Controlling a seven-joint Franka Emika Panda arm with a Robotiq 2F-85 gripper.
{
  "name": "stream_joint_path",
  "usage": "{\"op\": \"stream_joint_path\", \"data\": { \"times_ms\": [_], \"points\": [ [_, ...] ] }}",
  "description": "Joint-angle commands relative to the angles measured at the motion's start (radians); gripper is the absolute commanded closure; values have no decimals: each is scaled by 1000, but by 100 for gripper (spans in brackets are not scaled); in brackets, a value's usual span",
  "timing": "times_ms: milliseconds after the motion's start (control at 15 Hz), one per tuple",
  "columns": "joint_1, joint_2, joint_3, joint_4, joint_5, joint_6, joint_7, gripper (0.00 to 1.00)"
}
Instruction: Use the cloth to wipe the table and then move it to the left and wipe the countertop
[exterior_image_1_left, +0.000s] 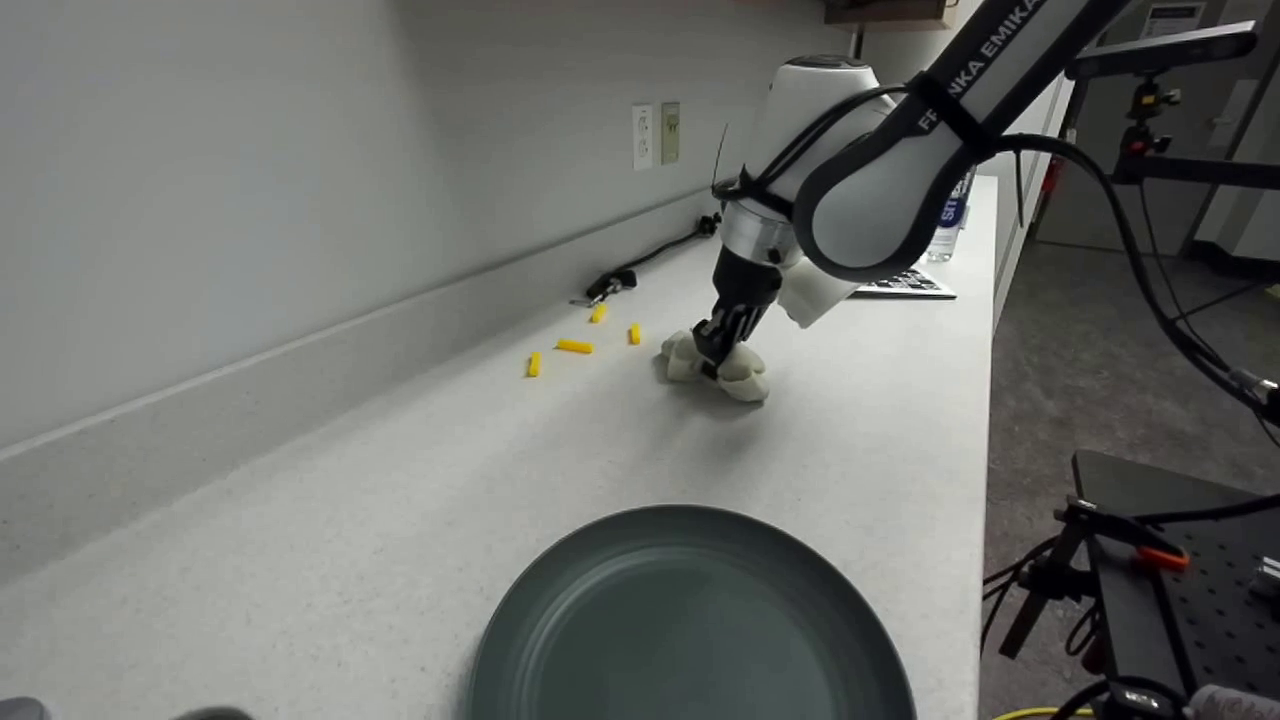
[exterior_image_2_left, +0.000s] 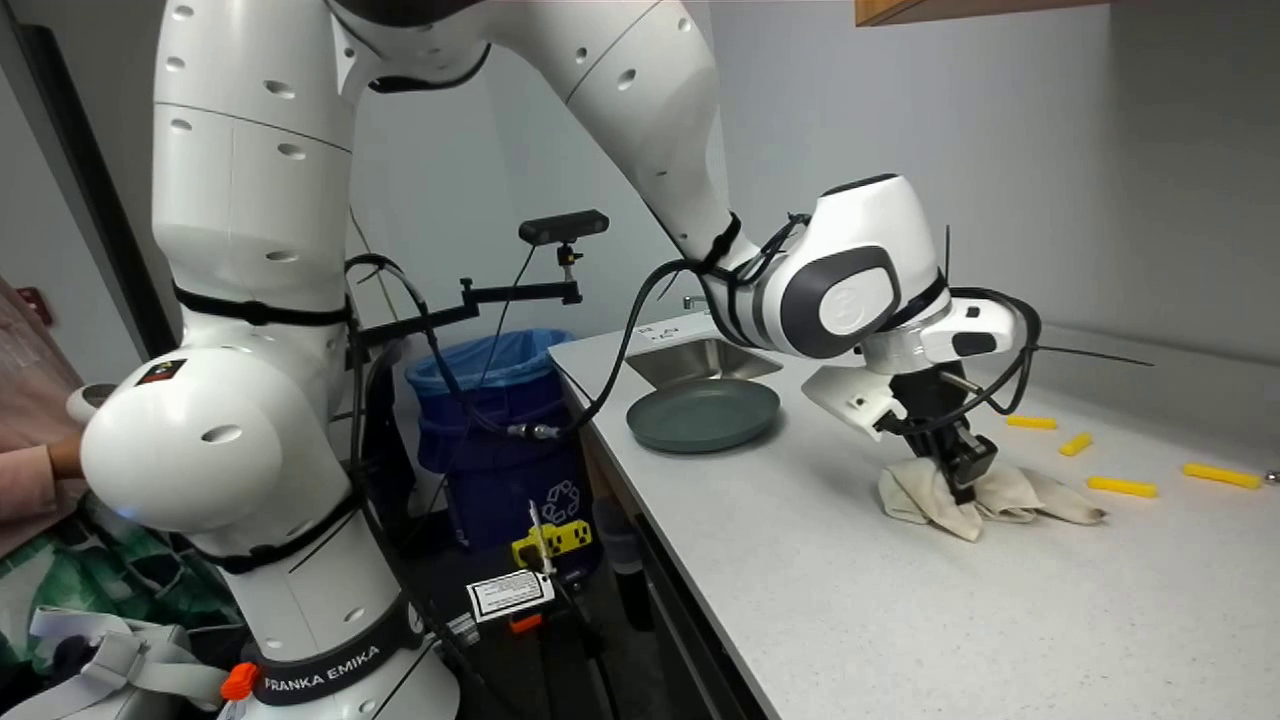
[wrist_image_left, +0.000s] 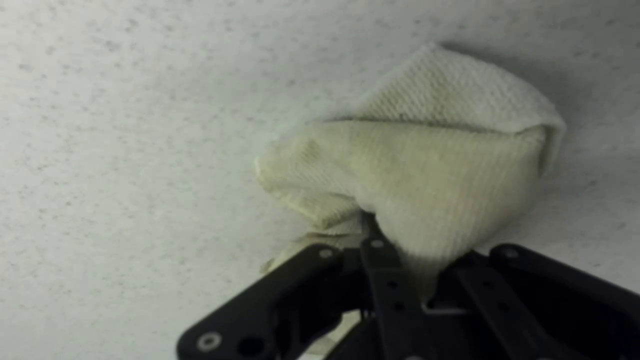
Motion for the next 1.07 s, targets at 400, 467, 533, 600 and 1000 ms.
{"op": "stream_joint_path", "data": {
  "times_ms": [400,467,533,600,1000],
  "points": [
    [6,-163,189,-251,72,25,-82,97],
    [4,-179,189,-279,79,38,-76,97],
    [2,-190,187,-300,88,51,-69,97],
    [-1,-201,176,-322,92,72,-58,97],
    [-44,-237,63,-412,111,202,4,97]
  ]
}}
